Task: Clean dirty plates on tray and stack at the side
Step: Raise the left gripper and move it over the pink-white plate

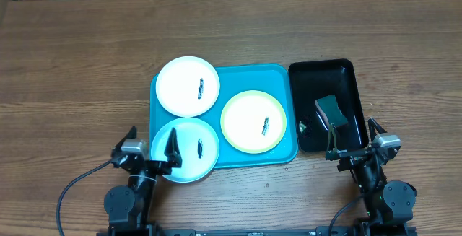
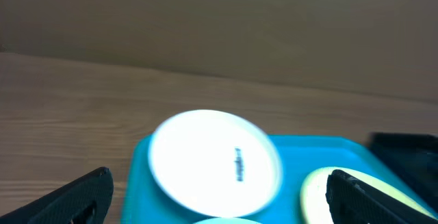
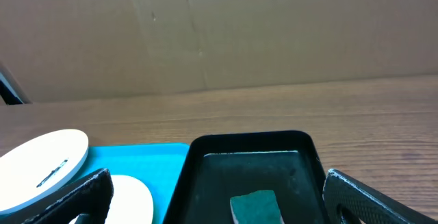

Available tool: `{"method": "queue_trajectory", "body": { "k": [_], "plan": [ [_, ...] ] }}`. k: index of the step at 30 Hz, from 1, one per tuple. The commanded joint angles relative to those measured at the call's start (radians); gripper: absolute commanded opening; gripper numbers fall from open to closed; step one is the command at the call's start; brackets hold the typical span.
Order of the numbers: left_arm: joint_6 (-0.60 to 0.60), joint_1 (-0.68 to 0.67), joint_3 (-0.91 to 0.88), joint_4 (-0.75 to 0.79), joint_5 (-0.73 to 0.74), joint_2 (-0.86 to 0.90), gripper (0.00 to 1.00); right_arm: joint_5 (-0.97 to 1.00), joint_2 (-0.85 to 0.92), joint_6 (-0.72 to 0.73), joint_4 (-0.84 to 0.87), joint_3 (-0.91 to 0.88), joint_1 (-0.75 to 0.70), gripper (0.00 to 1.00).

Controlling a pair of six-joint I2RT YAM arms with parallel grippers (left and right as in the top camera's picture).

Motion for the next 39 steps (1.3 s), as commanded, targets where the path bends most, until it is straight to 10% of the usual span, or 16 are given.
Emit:
{"method": "queue_trajectory", "body": {
  "k": [1, 9, 18, 24, 25, 27, 35, 39],
  "plan": [
    [-0.066, 0.003, 0.044, -0.052, 0.145, -0.007, 1.0, -0.002, 0.002, -0.001, 0.005, -0.01, -0.002, 1.0],
    [0.009, 0.004, 0.457, -0.405, 0.164, 0.221, 1.0, -0.002, 0.002, -0.001, 0.005, -0.01, -0.002, 1.0],
    [0.182, 0.003, 1.231, -1.098, 0.177, 0.972, 0.99, -0.002, 0.002, -0.001, 0.005, -0.01, -0.002, 1.0],
    [0.155, 0.003, 1.531, -1.292, 0.372, 1.334, 1.0, -0.002, 0.002, -0.001, 0.005, -0.01, -0.002, 1.0],
    [0.155, 0.003, 1.549, -1.297, 0.407, 1.379, 0.88, -0.002, 0.002, -0.001, 0.005, -0.01, -0.002, 1.0],
    [0.154, 0.003, 1.551, -1.297, 0.446, 1.437, 0.04, -0.002, 0.002, -0.001, 0.005, -0.01, -0.002, 1.0],
    [-0.011, -0.171, 1.414, -1.218, 0.194, 1.511, 0.04, -0.002, 0.002, -0.001, 0.005, -0.01, -0.002, 1.0],
    [-0.084, -0.305, 1.326, -1.096, 0.076, 1.512, 0.61, -0.002, 0.002, -0.001, 0.005, -0.01, -0.002, 1.0]
  ]
}}
